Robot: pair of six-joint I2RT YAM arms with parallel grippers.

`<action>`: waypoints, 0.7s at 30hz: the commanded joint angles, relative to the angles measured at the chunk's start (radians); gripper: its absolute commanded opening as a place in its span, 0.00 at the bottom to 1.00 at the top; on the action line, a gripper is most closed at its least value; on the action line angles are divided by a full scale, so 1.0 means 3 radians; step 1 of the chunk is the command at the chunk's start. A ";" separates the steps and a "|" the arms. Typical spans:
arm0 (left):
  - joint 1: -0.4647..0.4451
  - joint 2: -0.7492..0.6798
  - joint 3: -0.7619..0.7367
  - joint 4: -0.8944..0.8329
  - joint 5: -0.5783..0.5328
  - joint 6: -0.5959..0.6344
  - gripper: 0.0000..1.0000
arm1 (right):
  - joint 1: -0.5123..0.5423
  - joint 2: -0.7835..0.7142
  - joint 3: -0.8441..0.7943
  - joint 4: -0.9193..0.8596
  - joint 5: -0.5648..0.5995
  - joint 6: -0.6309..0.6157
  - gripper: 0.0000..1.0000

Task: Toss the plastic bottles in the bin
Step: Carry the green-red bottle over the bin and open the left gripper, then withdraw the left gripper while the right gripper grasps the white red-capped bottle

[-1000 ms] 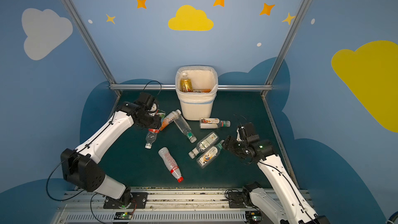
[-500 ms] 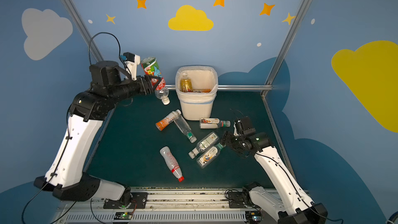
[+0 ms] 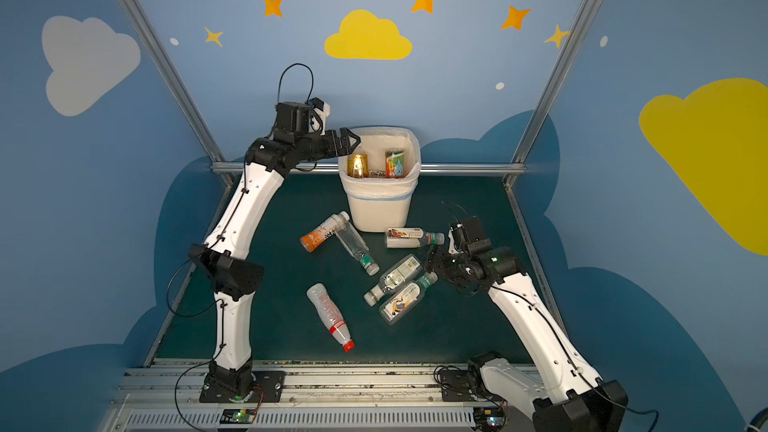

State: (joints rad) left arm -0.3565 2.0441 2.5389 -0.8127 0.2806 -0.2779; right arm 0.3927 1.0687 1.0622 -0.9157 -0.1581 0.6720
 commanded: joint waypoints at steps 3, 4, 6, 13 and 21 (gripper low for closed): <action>-0.0030 -0.1189 -0.0361 -0.0228 -0.0367 0.0399 1.00 | 0.0018 0.0173 0.0149 0.0091 -0.0063 -0.0116 0.77; -0.0029 -0.1362 -0.0618 -0.0219 -0.0413 0.0406 1.00 | 0.0016 0.0210 0.0165 0.0098 -0.0087 -0.0131 0.77; -0.0025 -0.1691 -0.1111 -0.0178 -0.0508 0.0396 1.00 | 0.0029 0.0259 0.0191 0.0111 -0.0121 -0.0144 0.77; 0.0035 -0.2596 -0.2692 -0.0454 -0.0772 0.0073 1.00 | 0.0258 0.0319 0.0157 0.0257 -0.0163 -0.0162 0.77; 0.0053 -0.3005 -0.4283 -0.0880 -0.0802 -0.0460 1.00 | 0.0934 0.0555 0.0254 0.0374 -0.0076 -0.0314 0.77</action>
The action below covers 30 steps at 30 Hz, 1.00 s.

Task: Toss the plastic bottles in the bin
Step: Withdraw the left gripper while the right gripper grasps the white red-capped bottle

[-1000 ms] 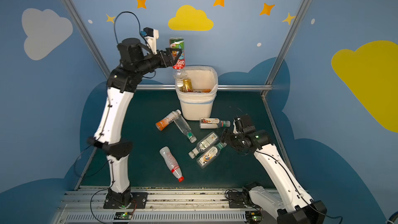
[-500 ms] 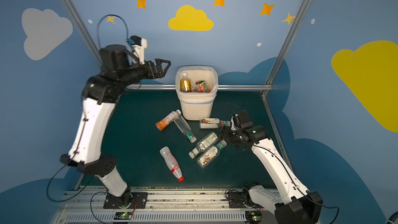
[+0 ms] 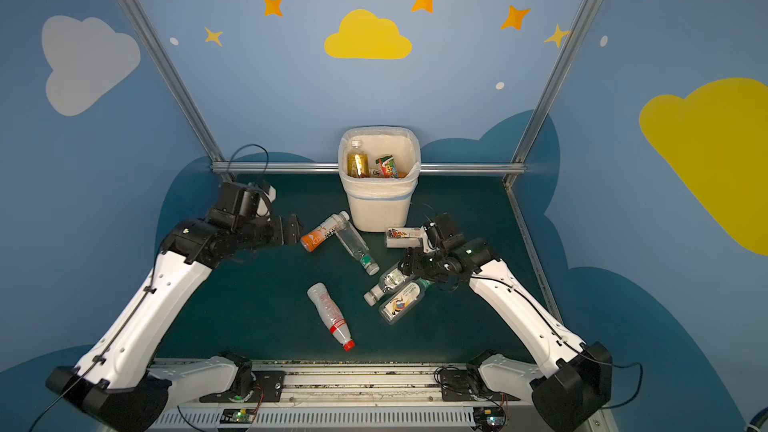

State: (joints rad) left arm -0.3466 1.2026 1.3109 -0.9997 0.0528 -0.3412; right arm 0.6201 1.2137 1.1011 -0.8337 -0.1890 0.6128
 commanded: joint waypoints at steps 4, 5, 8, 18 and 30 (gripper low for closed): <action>0.0017 -0.0372 -0.0470 -0.0220 -0.0116 -0.0322 1.00 | 0.0548 0.0277 0.0196 0.0197 0.0074 -0.0164 0.77; 0.0019 -0.0416 -0.0519 -0.0194 -0.0134 -0.0343 1.00 | 0.0649 0.0340 0.0219 0.0226 0.0095 -0.0170 0.76; 0.0027 -0.0524 -0.0622 -0.0111 -0.0135 -0.0423 1.00 | 0.0960 0.0592 0.0363 0.0268 0.0197 -0.0227 0.77; 0.0056 -0.0813 -0.0773 -0.0092 -0.0186 -0.0594 1.00 | 0.1698 0.2063 0.1626 -0.0385 0.0544 -0.0610 0.77; 0.0140 -0.1225 -0.0698 -0.0413 -0.0473 -0.0608 1.00 | 0.1789 0.3307 0.2920 -0.0961 0.0538 -0.0745 0.78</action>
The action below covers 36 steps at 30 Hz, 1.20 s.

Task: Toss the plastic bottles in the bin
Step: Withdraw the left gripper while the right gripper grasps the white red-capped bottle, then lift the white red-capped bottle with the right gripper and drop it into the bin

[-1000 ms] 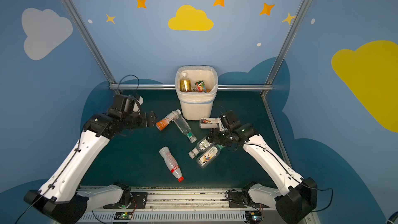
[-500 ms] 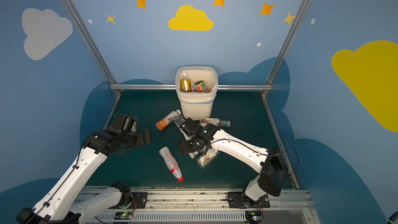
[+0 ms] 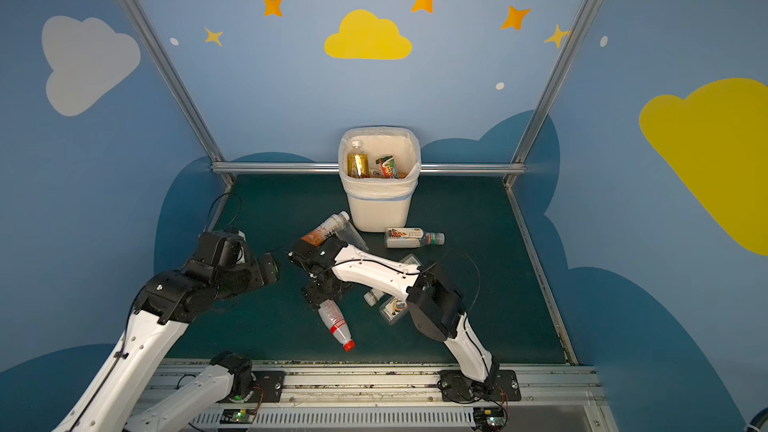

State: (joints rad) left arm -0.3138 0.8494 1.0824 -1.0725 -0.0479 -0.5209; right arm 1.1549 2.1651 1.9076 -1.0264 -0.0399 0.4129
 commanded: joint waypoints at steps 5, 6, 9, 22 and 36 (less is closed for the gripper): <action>0.0069 -0.0155 0.0087 -0.0265 -0.0217 0.0008 1.00 | 0.0008 0.0376 0.0473 -0.0438 0.0029 -0.0100 0.78; 0.0077 -0.0173 0.0089 -0.0279 -0.0228 0.0014 1.00 | 0.0009 0.0403 0.0496 -0.0439 0.0009 -0.0104 0.78; 0.0099 -0.0196 0.0111 -0.0318 -0.0258 0.0023 1.00 | 0.0009 0.0471 0.0548 -0.0444 -0.0015 -0.0113 0.78; 0.0133 -0.0290 0.0204 -0.0464 -0.0370 0.0059 1.00 | -0.0002 0.0903 0.1000 -0.0650 -0.0087 -0.0104 0.78; 0.0145 -0.0293 0.0227 -0.0463 -0.0449 0.0131 1.00 | -0.0037 0.0745 0.1058 -0.0664 0.0136 -0.0030 0.51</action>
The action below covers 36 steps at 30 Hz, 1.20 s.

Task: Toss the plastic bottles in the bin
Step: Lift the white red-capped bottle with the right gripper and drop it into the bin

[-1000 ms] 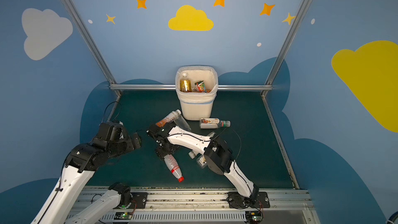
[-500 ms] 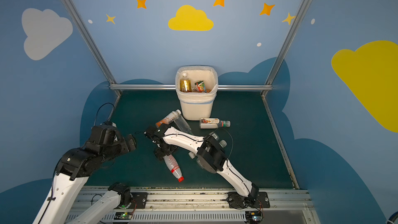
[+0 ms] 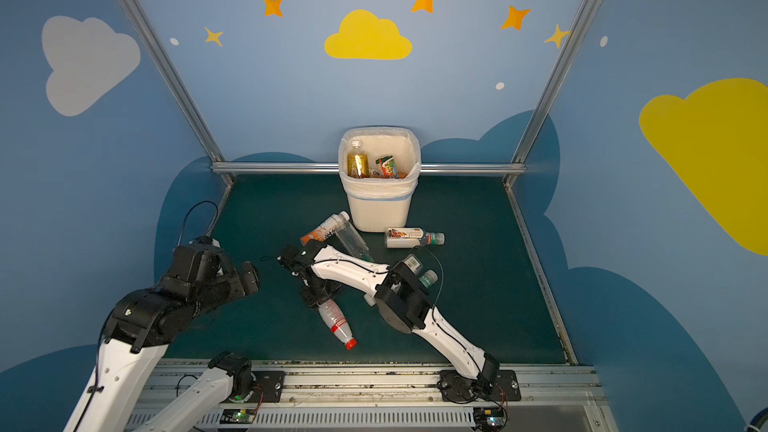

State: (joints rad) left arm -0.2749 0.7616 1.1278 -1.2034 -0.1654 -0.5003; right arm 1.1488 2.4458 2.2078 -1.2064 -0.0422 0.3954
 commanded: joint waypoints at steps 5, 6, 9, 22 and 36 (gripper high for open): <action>0.0017 0.0083 0.0071 0.0061 0.0023 0.0072 1.00 | -0.0035 -0.0626 0.0054 -0.0004 0.0421 0.0044 0.50; 0.0016 0.0098 0.0068 0.0077 0.0038 0.0073 1.00 | -0.0039 -0.0736 0.0055 0.0024 0.0498 0.0038 0.50; 0.0016 0.0134 0.0069 0.0127 0.0079 0.0075 1.00 | -0.0043 -0.1178 0.0050 0.0189 0.0875 -0.0062 0.50; 0.0021 0.0232 0.0137 0.0241 0.0106 0.0088 1.00 | 0.0003 -0.2901 -0.0933 0.3386 0.2084 -0.2406 0.51; 0.0026 0.0347 0.0098 0.0269 0.0214 0.0022 1.00 | -0.1651 -0.1982 -0.0377 0.3252 0.1537 -0.1678 0.93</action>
State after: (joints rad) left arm -0.2703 0.8818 1.1500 -1.1114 -0.1020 -0.4870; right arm 0.6285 1.9495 2.0853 -0.2008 0.4370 -0.1867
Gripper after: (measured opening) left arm 0.997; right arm 0.926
